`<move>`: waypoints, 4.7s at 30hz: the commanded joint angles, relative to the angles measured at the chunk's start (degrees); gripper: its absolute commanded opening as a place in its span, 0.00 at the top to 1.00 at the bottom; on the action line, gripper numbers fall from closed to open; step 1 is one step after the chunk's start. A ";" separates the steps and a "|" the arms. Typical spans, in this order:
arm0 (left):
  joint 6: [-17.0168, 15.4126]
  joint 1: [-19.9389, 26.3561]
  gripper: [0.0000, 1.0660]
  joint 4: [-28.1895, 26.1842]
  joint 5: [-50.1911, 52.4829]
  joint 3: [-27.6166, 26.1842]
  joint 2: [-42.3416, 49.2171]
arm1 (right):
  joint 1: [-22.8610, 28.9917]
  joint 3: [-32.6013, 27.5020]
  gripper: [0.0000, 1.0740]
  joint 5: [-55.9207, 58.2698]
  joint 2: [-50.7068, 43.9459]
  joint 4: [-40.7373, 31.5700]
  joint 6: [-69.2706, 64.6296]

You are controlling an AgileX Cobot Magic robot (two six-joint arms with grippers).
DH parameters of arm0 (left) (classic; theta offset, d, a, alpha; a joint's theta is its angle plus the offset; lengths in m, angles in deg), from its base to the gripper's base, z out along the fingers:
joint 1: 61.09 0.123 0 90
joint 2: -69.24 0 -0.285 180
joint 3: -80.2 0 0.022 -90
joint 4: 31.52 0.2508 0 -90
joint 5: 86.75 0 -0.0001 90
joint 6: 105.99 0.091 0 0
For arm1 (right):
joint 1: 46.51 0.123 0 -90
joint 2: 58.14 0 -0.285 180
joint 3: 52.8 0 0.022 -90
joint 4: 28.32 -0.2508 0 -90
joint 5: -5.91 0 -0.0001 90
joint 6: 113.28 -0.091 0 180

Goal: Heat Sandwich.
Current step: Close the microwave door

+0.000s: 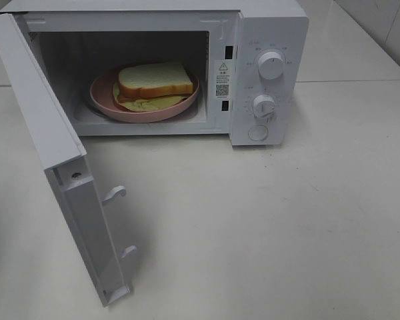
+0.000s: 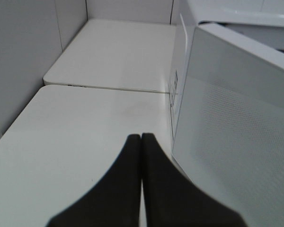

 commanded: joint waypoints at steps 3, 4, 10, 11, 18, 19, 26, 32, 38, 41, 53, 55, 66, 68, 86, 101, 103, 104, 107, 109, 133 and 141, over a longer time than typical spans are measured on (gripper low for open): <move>-0.06 -0.23 1.00 1.55 8.31 0.52 -6.70 | -0.40 0.00 0.31 -0.46 -1.60 -0.06 0.57; -0.11 -0.23 1.00 2.46 9.57 0.52 -8.77 | -0.40 0.00 0.31 -0.46 -1.60 -0.06 0.57; -4.47 -0.23 1.00 8.54 22.00 0.34 -21.72 | -0.40 0.00 0.31 -0.46 -1.60 -0.06 0.57; -4.47 -0.23 1.00 8.54 22.00 0.34 -21.72 | -0.40 0.00 0.31 -0.46 -1.60 -0.06 0.57; -13.58 -0.23 1.00 19.65 30.54 -1.89 -31.57 | -0.40 0.00 0.31 -0.46 -1.60 -0.06 0.57; -14.73 -0.23 1.00 21.49 31.51 -2.01 -32.43 | -0.40 0.00 0.31 -0.46 -1.60 -0.06 0.57; -18.56 -0.46 1.00 30.14 44.35 -2.46 -40.16 | -0.40 0.00 0.31 -0.46 -1.60 -0.06 0.57; -17.82 -4.30 1.00 30.54 45.49 -5.27 -46.01 | -0.40 0.00 0.31 -0.46 -1.60 -0.06 0.57; -16.16 -8.31 1.00 29.79 45.61 -6.82 -50.02 | -0.40 0.00 0.31 -0.46 -1.60 -0.06 0.63; -15.30 -11.63 1.00 28.88 45.89 -8.08 -52.60 | -0.40 0.00 0.31 -0.46 -1.60 -0.06 0.63; -11.57 -22.17 1.00 16.90 45.78 -12.55 -57.52 | -0.40 0.00 0.31 -0.46 -1.60 -0.06 0.63; -10.49 -24.01 1.00 14.84 45.78 -13.58 -58.38 | -0.40 0.00 0.31 -0.46 -1.60 -0.06 0.63; -10.08 -30.88 1.00 11.86 45.09 -23.32 -65.49 | -0.40 0.00 0.31 -0.46 -1.60 -0.06 0.63; -10.08 -32.09 1.00 11.63 45.03 -25.67 -66.86 | -0.40 0.00 0.31 -0.46 -1.60 -0.06 0.63; -10.77 -36.50 1.00 8.94 39.08 -43.32 -76.03 | -0.40 0.00 0.31 -0.46 -1.60 -0.06 0.63; -10.08 -36.50 1.00 4.58 34.61 -53.51 -81.70 | -0.40 0.00 0.31 -0.46 -1.60 -0.06 0.63; -10.08 -36.38 1.00 4.64 34.55 -54.03 -82.16 | -0.40 0.00 0.31 -0.46 -1.60 -0.06 0.63; -10.08 -36.33 1.00 4.64 34.21 -54.37 -82.62 | -0.40 0.00 0.31 -0.46 -1.60 -0.06 0.63; -10.14 -36.33 1.00 4.87 33.23 -55.06 -83.25 | -0.40 0.00 0.31 -0.46 -1.60 -0.06 0.63; -10.14 -36.33 1.00 5.27 33.29 -55.00 -83.19 | -0.40 0.00 0.31 -0.46 -1.60 -0.06 0.63; -10.03 -38.16 1.00 5.67 30.37 -54.14 -80.33 | -0.40 0.00 0.31 -0.46 -1.60 -0.06 0.63; -10.08 -40.05 1.00 5.61 27.44 -54.14 -80.33 | -0.40 0.00 0.31 -0.46 -1.60 -0.06 0.63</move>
